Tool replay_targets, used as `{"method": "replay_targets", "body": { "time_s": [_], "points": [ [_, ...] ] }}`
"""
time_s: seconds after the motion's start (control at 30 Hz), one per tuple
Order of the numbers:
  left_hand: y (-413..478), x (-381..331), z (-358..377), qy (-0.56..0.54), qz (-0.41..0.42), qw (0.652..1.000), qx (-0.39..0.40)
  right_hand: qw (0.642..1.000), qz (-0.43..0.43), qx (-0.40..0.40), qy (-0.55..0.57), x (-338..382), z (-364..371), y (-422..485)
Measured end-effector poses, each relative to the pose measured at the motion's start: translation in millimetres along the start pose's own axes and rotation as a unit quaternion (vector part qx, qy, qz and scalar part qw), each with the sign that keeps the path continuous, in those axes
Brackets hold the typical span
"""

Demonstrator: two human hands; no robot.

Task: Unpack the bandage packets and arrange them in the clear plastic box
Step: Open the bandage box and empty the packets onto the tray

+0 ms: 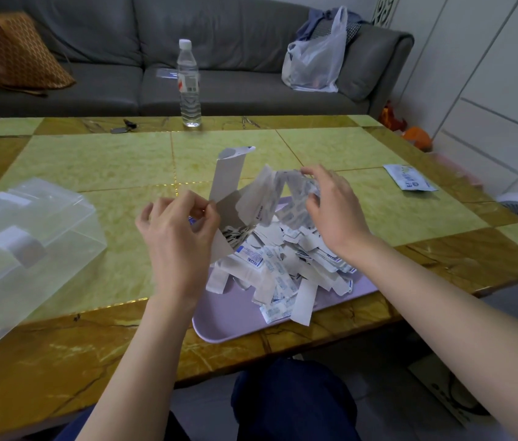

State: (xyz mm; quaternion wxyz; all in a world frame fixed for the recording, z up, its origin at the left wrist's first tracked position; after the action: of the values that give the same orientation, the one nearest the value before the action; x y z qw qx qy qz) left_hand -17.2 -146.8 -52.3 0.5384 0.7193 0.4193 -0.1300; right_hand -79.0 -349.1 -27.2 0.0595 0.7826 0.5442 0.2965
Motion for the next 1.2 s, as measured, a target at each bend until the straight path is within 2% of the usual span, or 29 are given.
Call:
{"method": "replay_targets", "body": {
  "time_s": [0.1,0.4,0.6,0.73,1.1,1.2],
  "points": [
    [0,-1,0,-0.001,0.002,1.000,0.001,0.999,0.033,-0.004,-0.008,-5,4,9],
    [2,-2,-3,0.013,-0.001,1.000,-0.004,0.999,-0.028,-0.026,-0.027,14,7,15],
    [5,4,-13,0.031,-0.005,0.999,-0.019,0.999,-0.041,0.019,-0.018,28,19,11],
    [6,9,-22,0.046,0.000,0.999,-0.025,0.997,-0.056,0.026,-0.052,35,23,6],
    [2,20,-55,0.066,0.005,0.997,-0.046,0.996,-0.084,0.013,0.040,61,28,-8],
    [0,21,-64,0.065,0.000,0.997,-0.043,0.996,-0.090,0.008,0.016,67,25,-14]
  ]
}}
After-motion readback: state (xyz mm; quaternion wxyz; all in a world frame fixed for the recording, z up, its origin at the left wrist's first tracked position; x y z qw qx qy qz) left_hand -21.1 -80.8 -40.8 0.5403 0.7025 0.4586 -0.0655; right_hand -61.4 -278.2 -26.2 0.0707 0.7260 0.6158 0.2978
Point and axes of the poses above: each hand's wrist, its own y-axis towards the middle knuckle, its own z-axis out of the palm, x = y × z, the point moved 3 cm from there along y, towards the middle knuckle
